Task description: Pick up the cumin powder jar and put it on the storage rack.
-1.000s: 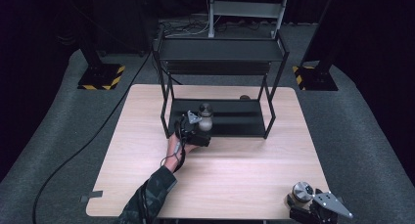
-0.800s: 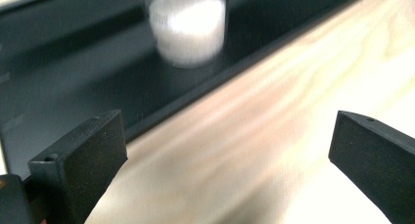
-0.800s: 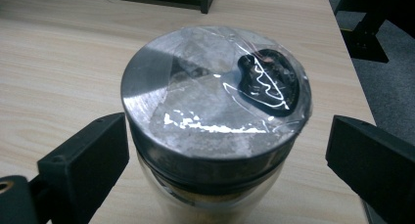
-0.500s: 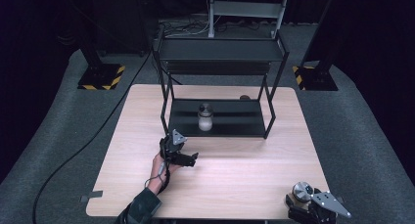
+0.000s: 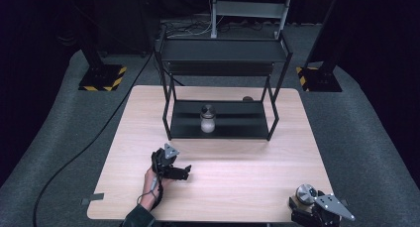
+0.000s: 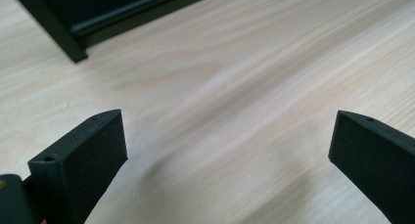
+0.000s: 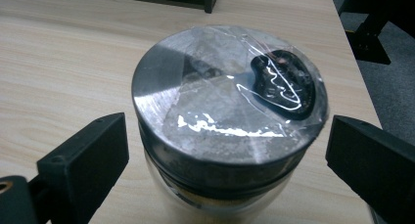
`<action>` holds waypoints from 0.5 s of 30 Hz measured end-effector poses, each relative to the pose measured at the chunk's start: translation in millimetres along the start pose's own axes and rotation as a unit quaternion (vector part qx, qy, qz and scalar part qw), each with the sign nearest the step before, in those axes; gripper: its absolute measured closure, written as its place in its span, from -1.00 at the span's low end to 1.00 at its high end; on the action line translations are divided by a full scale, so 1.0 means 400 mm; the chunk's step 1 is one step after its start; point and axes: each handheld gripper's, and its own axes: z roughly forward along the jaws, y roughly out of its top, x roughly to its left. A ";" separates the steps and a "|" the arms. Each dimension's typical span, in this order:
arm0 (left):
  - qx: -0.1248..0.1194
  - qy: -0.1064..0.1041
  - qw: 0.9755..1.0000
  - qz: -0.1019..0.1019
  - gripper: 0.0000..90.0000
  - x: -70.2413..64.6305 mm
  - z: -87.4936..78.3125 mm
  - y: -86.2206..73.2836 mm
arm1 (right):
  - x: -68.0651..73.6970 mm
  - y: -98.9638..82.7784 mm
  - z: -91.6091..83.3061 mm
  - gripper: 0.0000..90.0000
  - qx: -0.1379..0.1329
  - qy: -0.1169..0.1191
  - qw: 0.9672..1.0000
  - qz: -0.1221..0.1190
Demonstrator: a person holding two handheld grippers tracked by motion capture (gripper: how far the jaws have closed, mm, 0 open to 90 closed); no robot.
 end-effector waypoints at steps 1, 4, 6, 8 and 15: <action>0.001 0.000 1.000 -0.002 -1.00 0.002 -0.001 -0.003 | 0.000 0.000 0.000 -0.97 0.000 0.000 1.000 0.000; 0.006 0.002 1.000 -0.009 -1.00 0.004 -0.001 -0.015 | 0.000 -0.001 0.001 -0.97 0.000 0.000 1.000 0.000; 0.009 0.005 1.000 -0.014 -1.00 0.005 -0.002 -0.021 | 0.000 -0.001 0.003 -0.97 0.001 0.000 1.000 0.000; 0.010 0.007 1.000 -0.016 -1.00 0.004 -0.005 -0.024 | 0.000 -0.002 0.004 -0.97 0.001 0.000 1.000 0.000; 0.016 0.012 1.000 -0.018 -1.00 -0.002 -0.006 -0.024 | 0.000 -0.003 0.009 -0.97 0.004 0.001 1.000 0.002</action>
